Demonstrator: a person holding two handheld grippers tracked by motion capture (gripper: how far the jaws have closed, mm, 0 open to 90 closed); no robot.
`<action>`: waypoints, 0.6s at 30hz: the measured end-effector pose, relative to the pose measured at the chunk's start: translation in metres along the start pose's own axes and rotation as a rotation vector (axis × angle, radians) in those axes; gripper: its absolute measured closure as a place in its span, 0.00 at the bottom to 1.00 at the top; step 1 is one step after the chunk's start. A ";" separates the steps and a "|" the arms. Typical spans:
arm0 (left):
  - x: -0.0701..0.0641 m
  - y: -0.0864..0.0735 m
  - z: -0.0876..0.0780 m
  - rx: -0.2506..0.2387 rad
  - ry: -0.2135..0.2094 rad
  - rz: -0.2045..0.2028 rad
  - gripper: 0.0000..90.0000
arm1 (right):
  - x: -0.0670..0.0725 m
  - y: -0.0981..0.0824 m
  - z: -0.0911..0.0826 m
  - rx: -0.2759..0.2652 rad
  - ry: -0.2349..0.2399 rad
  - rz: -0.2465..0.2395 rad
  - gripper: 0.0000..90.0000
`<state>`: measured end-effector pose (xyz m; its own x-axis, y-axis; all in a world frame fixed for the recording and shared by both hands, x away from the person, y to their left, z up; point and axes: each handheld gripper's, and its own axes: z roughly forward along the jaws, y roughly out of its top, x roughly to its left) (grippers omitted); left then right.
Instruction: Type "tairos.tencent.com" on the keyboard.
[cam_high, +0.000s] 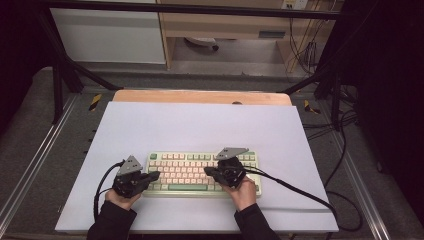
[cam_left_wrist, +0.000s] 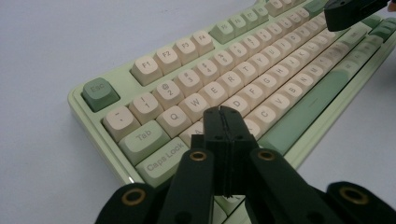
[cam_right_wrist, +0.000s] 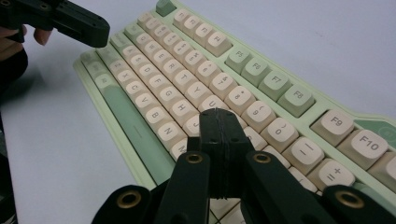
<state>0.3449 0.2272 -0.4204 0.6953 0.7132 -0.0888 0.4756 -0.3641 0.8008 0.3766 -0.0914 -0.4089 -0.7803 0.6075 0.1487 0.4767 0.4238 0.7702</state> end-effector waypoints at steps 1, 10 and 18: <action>0.000 0.000 0.000 0.000 -0.001 0.000 1.00 | 0.001 0.000 -0.001 -0.002 0.003 0.001 1.00; 0.000 0.000 0.000 -0.001 -0.001 -0.001 1.00 | 0.007 0.000 0.000 -0.002 0.023 -0.004 1.00; 0.000 0.000 0.000 -0.001 0.000 0.000 1.00 | 0.011 -0.003 0.005 0.007 0.040 -0.007 1.00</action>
<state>0.3449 0.2271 -0.4203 0.6956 0.7129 -0.0891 0.4752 -0.3636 0.8012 0.3686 -0.0823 -0.4131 -0.7994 0.5769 0.1680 0.4735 0.4328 0.7671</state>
